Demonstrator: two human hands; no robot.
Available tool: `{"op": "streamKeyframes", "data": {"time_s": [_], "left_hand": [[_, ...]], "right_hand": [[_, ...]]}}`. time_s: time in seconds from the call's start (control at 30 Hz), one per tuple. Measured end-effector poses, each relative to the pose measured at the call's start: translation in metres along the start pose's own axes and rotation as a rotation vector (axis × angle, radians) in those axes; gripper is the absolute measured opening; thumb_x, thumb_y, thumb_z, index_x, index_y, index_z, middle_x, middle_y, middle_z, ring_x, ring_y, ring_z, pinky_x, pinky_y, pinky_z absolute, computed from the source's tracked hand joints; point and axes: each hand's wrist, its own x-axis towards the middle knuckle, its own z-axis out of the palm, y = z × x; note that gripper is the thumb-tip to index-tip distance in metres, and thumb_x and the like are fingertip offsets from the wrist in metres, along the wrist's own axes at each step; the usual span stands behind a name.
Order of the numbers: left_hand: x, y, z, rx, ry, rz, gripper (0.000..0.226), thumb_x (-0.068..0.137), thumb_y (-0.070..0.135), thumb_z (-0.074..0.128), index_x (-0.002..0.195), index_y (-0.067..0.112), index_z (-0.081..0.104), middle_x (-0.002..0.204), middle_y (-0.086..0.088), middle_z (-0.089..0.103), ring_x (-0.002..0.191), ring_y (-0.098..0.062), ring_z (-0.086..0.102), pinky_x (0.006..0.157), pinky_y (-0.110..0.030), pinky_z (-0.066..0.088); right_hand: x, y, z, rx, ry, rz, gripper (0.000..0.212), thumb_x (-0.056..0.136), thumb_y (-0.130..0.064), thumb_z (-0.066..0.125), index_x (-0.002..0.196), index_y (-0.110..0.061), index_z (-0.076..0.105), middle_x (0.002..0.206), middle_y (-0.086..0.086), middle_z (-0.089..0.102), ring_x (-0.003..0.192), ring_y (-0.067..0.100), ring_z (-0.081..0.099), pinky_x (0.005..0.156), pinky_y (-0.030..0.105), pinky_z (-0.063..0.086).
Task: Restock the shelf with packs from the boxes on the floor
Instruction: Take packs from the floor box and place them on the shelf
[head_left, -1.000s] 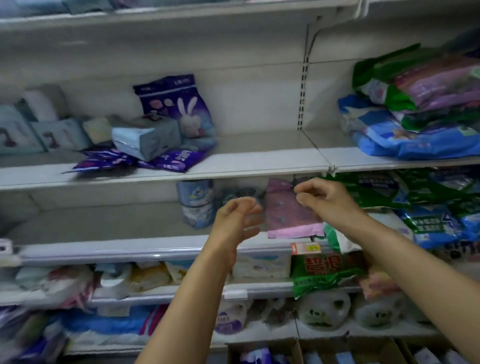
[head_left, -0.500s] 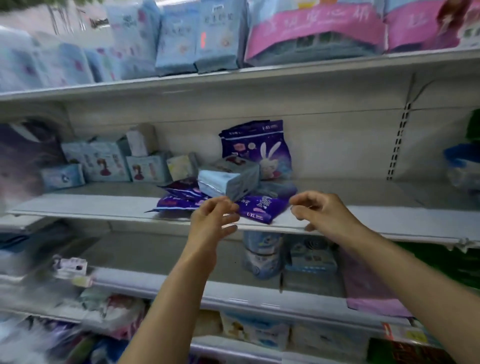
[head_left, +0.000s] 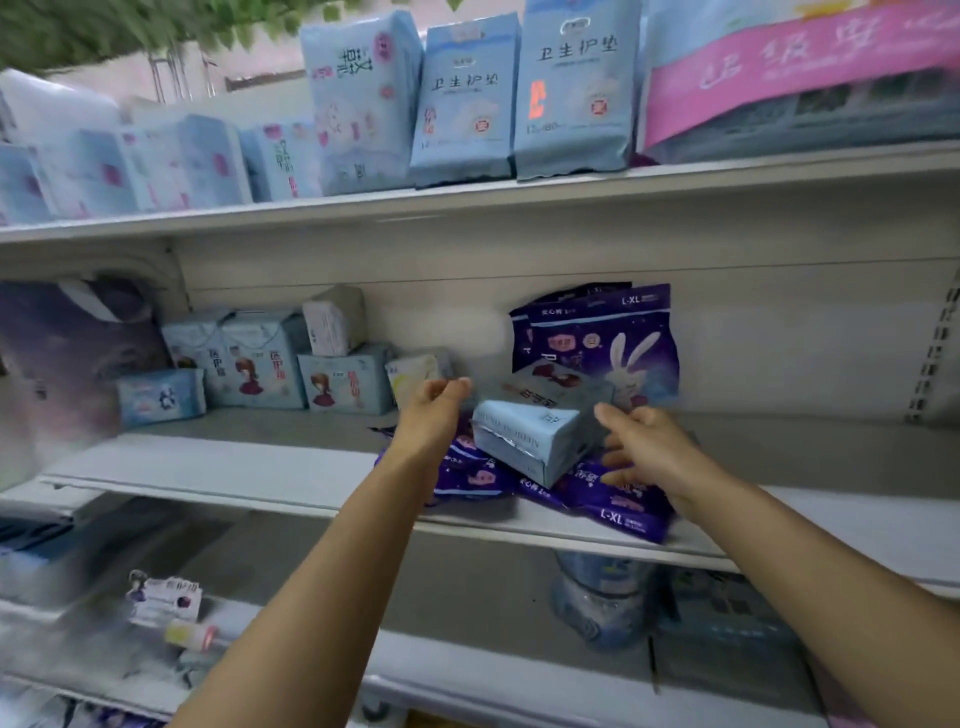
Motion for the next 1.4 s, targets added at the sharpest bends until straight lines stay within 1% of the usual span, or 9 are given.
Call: {"op": "streamKeyframes", "data": {"time_s": [0.1,0.23,0.43,0.6,0.7,0.9,1.1,1.27,1.4], "left_hand": [[0.018,0.001,0.012,0.067,-0.114,-0.154,0.067,0.092,0.056,0.051,0.136,0.007,0.051,0.132,-0.016,0.059,0.116,-0.030,0.058,0.108,-0.047,0.041],[0.017,0.008,0.028,0.080,-0.156,-0.154,0.068,0.098,0.053,0.046,0.148,0.009,0.035,0.149,-0.012,0.041,0.134,-0.030,0.042,0.113,-0.045,0.034],[-0.008,0.008,0.015,-0.144,-0.134,-0.113,0.045,0.096,0.047,0.053,0.122,0.011,0.053,0.111,-0.012,0.066,0.086,-0.022,0.063,0.075,-0.038,0.053],[-0.030,0.005,-0.028,-0.398,-0.049,-0.102,0.028,0.090,0.030,0.067,0.107,0.009,0.061,0.094,-0.010,0.070,0.072,-0.022,0.068,0.057,-0.030,0.058],[-0.038,-0.003,-0.061,-0.485,-0.069,-0.124,0.021,0.090,0.027,0.065,0.106,0.013,0.067,0.091,-0.007,0.075,0.071,-0.022,0.070,0.059,-0.029,0.059],[-0.020,-0.019,-0.132,-0.503,0.042,-0.148,0.033,0.086,0.029,0.071,0.114,0.012,0.068,0.108,-0.011,0.074,0.104,-0.035,0.068,0.096,-0.052,0.053],[0.024,-0.040,-0.220,-0.509,0.087,-0.183,0.014,0.088,0.023,0.068,0.097,0.012,0.068,0.082,-0.007,0.076,0.071,-0.025,0.069,0.062,-0.032,0.054],[0.060,-0.046,-0.287,-0.522,0.092,-0.219,0.011,0.089,0.020,0.069,0.097,0.013,0.067,0.079,-0.007,0.077,0.071,-0.024,0.072,0.063,-0.035,0.056],[0.089,-0.050,-0.322,-0.542,0.082,-0.258,0.013,0.088,0.021,0.070,0.097,0.014,0.065,0.080,-0.008,0.077,0.076,-0.028,0.073,0.067,-0.039,0.057]], "right_hand": [[0.015,-0.004,0.016,0.086,-0.038,0.096,0.052,0.096,-0.049,0.051,0.127,-0.008,0.048,0.118,0.015,0.059,0.093,0.026,0.065,0.076,0.039,0.060],[0.019,-0.006,0.033,0.128,0.007,0.125,0.057,0.089,-0.058,0.054,0.125,-0.014,0.049,0.120,0.012,0.059,0.103,0.028,0.062,0.073,0.040,0.059],[-0.008,-0.023,0.044,0.243,0.023,0.015,0.036,0.087,-0.046,0.062,0.108,-0.018,0.050,0.105,0.010,0.061,0.090,0.026,0.064,0.073,0.045,0.059],[-0.036,-0.046,0.076,0.243,-0.040,-0.220,0.034,0.086,-0.036,0.065,0.113,-0.018,0.052,0.108,0.005,0.062,0.094,0.021,0.062,0.072,0.037,0.052],[-0.049,-0.056,0.103,0.195,-0.103,-0.312,0.031,0.087,-0.032,0.065,0.111,-0.017,0.053,0.106,0.001,0.061,0.090,0.014,0.059,0.069,0.029,0.046],[-0.047,-0.078,0.169,0.061,-0.275,-0.339,0.027,0.091,-0.034,0.060,0.112,-0.020,0.053,0.101,-0.005,0.061,0.080,0.006,0.056,0.060,0.023,0.041],[-0.018,-0.095,0.262,-0.097,-0.341,-0.332,0.026,0.093,-0.039,0.057,0.111,-0.020,0.058,0.103,-0.006,0.063,0.088,0.008,0.059,0.074,0.027,0.047],[0.025,-0.112,0.322,-0.163,-0.240,-0.367,0.032,0.094,-0.050,0.052,0.105,-0.021,0.060,0.094,-0.010,0.063,0.093,0.012,0.057,0.085,0.034,0.044],[0.069,-0.119,0.339,-0.347,-0.073,-0.369,0.041,0.087,-0.031,0.069,0.120,-0.014,0.053,0.110,0.001,0.060,0.102,0.022,0.058,0.082,0.033,0.048]]}}
